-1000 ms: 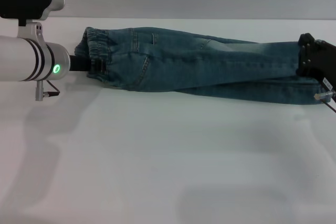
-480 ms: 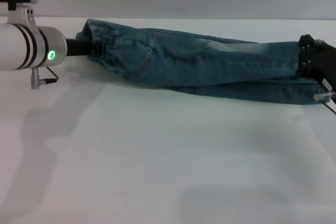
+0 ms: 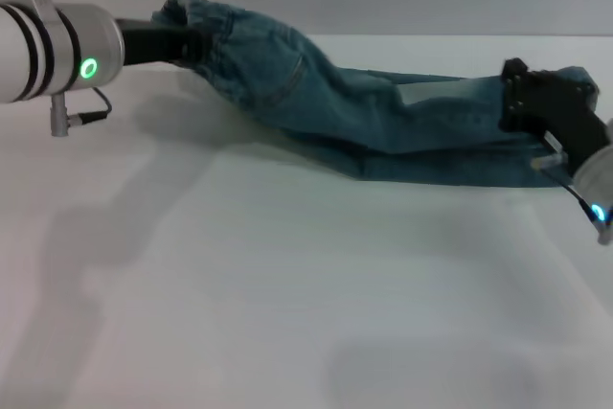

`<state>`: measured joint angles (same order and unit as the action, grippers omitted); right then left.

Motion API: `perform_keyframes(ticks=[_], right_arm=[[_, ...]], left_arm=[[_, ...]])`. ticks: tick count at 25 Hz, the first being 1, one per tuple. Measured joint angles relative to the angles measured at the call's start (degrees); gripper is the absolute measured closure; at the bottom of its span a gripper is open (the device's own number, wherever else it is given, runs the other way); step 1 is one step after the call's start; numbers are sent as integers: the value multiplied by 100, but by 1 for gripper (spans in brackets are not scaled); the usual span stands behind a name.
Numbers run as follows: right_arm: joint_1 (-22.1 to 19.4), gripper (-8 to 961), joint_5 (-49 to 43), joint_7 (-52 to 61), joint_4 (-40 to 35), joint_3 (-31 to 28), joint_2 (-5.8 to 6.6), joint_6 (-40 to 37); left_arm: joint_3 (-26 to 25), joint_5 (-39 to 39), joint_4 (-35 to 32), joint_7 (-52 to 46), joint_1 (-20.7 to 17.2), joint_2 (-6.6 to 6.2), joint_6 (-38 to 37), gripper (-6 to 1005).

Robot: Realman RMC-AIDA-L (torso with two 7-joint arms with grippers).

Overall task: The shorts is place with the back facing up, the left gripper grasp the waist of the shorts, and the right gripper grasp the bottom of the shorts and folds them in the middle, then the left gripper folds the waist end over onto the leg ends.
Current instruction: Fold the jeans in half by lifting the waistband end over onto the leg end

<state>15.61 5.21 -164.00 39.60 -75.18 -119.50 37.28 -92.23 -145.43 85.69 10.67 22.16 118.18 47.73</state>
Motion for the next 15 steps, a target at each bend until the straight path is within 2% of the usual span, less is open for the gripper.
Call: perform_keyframes(ticks=[3, 8, 15], right_arm=[[286, 955, 82, 0, -291, 87, -8, -7], [622, 955, 692, 0, -571, 638, 16, -24], [1087, 954, 754, 0, -782, 1179, -11, -289]], left_arm=[[114, 26, 401, -31, -125, 1, 52, 907], [306, 29, 1196, -90, -329, -12, 142, 908], [511, 58, 1549, -133, -386, -10, 178, 910]])
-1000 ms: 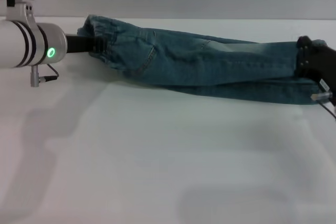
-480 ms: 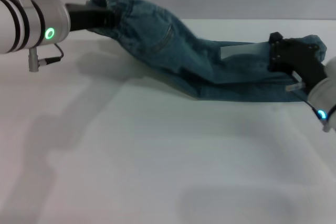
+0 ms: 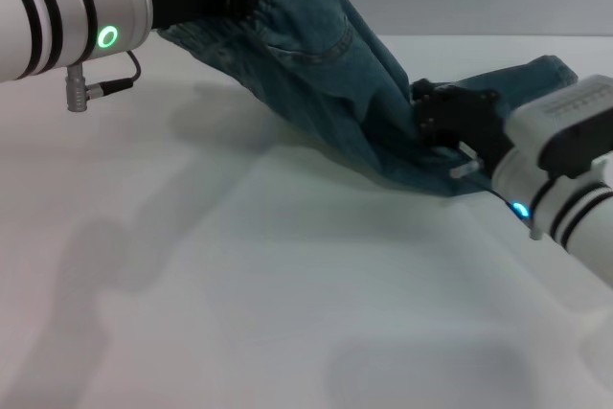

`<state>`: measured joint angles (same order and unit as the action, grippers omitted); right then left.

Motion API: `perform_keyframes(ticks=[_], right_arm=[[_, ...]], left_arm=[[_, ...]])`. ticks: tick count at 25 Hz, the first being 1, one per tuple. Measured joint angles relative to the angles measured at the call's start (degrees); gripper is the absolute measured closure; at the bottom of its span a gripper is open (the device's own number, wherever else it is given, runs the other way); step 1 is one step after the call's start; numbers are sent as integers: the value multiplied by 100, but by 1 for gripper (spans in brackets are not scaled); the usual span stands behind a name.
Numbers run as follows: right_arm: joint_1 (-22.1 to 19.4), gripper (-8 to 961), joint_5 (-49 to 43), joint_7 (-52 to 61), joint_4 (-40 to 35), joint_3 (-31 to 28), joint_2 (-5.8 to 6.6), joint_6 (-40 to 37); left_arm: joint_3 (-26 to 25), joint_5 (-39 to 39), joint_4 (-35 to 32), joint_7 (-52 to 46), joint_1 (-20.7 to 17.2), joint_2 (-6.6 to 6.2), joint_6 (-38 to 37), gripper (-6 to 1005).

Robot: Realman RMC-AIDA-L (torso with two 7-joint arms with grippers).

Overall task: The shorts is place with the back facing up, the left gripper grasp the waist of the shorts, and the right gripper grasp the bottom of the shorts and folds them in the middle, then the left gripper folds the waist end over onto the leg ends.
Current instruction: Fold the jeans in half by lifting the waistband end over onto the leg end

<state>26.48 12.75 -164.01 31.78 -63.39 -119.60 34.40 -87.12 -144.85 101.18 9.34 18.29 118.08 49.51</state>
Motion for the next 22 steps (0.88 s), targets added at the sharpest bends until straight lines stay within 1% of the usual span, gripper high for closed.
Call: perform_keyframes(ticks=[5, 9, 16, 18, 22], right_arm=[[306, 954, 199, 5, -48, 250, -6, -308], [516, 954, 498, 93, -56, 600, 10, -516], [928, 954, 518, 426, -4, 1178, -4, -794], [974, 954, 518, 524, 39, 1293, -6, -807], [922, 954, 518, 574, 235, 1420, -7, -693]], left_arm=[[80, 115, 197, 20, -55, -6, 29, 910], [143, 133, 266, 42, -64, -5, 31, 910], [204, 167, 369, 52, -63, -13, -6, 909], [204, 168, 365, 60, -63, -14, -12, 909], [204, 168, 346, 72, -69, -14, -17, 909]])
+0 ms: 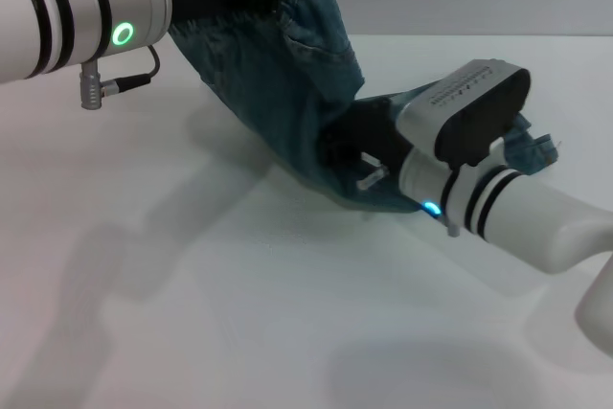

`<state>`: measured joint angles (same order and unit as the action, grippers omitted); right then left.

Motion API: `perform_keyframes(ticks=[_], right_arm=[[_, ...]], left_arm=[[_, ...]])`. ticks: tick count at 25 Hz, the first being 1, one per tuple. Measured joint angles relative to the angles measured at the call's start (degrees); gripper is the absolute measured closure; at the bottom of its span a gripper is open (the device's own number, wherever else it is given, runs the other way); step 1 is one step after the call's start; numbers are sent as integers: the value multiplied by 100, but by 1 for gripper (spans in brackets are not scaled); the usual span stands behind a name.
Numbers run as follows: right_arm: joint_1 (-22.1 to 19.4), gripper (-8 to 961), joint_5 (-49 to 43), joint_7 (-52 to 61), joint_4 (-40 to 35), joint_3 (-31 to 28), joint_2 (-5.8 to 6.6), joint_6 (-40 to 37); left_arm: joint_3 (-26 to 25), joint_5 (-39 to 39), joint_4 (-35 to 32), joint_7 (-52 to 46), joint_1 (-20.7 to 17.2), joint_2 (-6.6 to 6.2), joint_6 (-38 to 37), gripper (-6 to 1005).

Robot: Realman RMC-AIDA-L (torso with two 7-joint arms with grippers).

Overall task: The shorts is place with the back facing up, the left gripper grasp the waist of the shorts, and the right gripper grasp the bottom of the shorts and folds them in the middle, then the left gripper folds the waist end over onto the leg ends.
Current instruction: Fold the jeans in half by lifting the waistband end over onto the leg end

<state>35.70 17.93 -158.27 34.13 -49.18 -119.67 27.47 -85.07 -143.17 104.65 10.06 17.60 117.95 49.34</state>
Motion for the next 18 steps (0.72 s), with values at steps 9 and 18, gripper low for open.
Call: perform_keyframes(ticks=[9, 18], right_arm=[[-567, 955, -5, -44, 291, -258, 54, 148], [-1372, 955, -27, -288, 334, -1393, 77, 477]], left_arm=[[-51, 7, -101, 131, -3, -5, -17, 911], [-17, 77, -41, 148, -2, -8, -21, 911]])
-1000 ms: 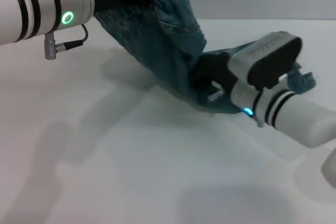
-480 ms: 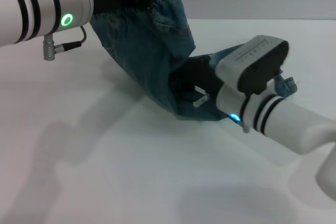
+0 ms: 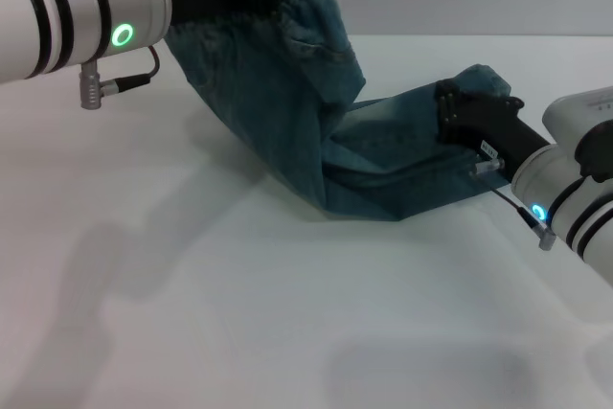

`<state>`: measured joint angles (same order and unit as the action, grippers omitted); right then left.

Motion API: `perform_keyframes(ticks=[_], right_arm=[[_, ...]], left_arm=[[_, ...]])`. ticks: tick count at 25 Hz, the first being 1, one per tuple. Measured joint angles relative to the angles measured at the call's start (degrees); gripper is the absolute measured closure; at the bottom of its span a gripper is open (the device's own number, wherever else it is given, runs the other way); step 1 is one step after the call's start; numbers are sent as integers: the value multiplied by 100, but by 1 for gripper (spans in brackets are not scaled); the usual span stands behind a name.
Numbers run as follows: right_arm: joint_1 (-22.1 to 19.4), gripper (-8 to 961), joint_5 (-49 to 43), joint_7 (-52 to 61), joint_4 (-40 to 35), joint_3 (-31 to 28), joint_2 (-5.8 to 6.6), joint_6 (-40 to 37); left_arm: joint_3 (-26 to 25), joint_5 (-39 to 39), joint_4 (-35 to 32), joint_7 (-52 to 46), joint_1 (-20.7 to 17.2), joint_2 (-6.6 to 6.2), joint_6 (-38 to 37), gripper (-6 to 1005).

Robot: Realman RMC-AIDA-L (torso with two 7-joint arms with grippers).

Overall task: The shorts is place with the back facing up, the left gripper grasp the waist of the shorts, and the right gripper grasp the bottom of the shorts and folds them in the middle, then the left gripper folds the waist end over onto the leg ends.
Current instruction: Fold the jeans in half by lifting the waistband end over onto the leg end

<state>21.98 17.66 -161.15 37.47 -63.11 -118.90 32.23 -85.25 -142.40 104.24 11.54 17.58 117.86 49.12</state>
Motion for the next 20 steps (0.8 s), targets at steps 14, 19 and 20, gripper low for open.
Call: perform_keyframes(ticks=[14, 19, 20], right_arm=[[973, 954, 27, 844, -488, 1124, -71, -329], [1184, 954, 27, 1068, -461, 1487, -73, -381], [1220, 954, 27, 1103, -454, 1536, -75, -387]], left_arm=[[187, 456, 9, 213, 135, 14, -226, 910], [235, 464, 26, 263, 139, 16, -270, 910], [239, 466, 26, 268, 141, 19, -272, 910]])
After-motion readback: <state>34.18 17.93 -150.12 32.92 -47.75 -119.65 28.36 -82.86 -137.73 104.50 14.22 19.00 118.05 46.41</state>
